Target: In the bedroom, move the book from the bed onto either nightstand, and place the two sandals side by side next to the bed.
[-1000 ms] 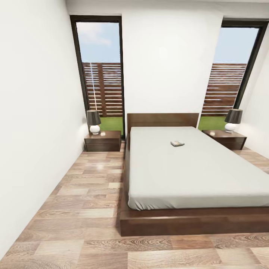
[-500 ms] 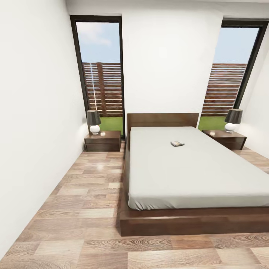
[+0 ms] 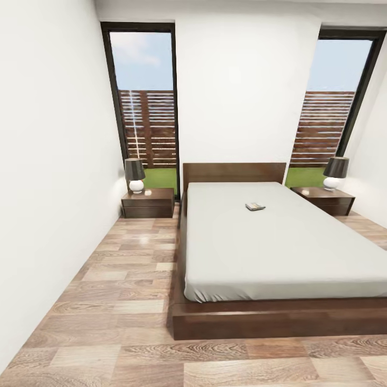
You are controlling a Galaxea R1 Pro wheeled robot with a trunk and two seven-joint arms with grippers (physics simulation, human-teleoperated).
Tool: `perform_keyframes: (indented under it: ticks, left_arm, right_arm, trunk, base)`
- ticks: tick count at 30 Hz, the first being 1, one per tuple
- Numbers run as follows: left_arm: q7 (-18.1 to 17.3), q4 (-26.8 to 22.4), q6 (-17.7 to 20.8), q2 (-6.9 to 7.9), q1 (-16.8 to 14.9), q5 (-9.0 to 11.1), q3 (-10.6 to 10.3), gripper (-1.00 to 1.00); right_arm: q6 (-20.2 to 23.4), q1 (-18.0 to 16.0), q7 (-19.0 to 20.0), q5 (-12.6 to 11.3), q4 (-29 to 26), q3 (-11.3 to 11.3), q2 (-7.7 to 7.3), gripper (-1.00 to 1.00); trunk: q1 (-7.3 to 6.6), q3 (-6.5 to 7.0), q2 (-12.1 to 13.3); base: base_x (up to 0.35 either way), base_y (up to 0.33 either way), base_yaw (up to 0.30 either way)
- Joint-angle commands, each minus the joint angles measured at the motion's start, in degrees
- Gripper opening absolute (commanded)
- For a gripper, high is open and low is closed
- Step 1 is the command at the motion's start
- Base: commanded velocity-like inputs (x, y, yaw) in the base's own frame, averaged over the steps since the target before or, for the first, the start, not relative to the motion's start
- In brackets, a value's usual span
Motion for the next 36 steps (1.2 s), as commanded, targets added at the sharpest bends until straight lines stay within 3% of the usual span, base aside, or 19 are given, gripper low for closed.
perform_keyframes:
  ticks: [1,11,36]
  left_arm:
    - [-0.04,-0.05,0.28,0.0,-0.03,-0.1,-0.03,1.0]
    - [-0.03,-0.06,9.52,0.03,-4.49,-0.06,-0.04,1.0]
    - [-0.21,-0.41,19.56,-0.26,-13.0,0.22,0.21,1.0]
  right_arm:
    - [0.37,-0.02,-0.12,0.0,-0.12,-0.19,0.01,1.0]
    - [8.59,-3.99,0.2,0.2,-0.33,-0.17,-1.04,1.0]
    - [18.74,-7.83,0.23,0.63,-6.54,-0.05,-1.3,1.0]
  trunk:
    - [0.0,-0.06,-0.03]
    - [0.0,-0.06,-0.03]
    - [0.0,-0.06,-0.03]
  base:
    - [0.0,0.0,0.0]
    - [0.0,0.0,0.0]
    - [0.0,0.0,0.0]
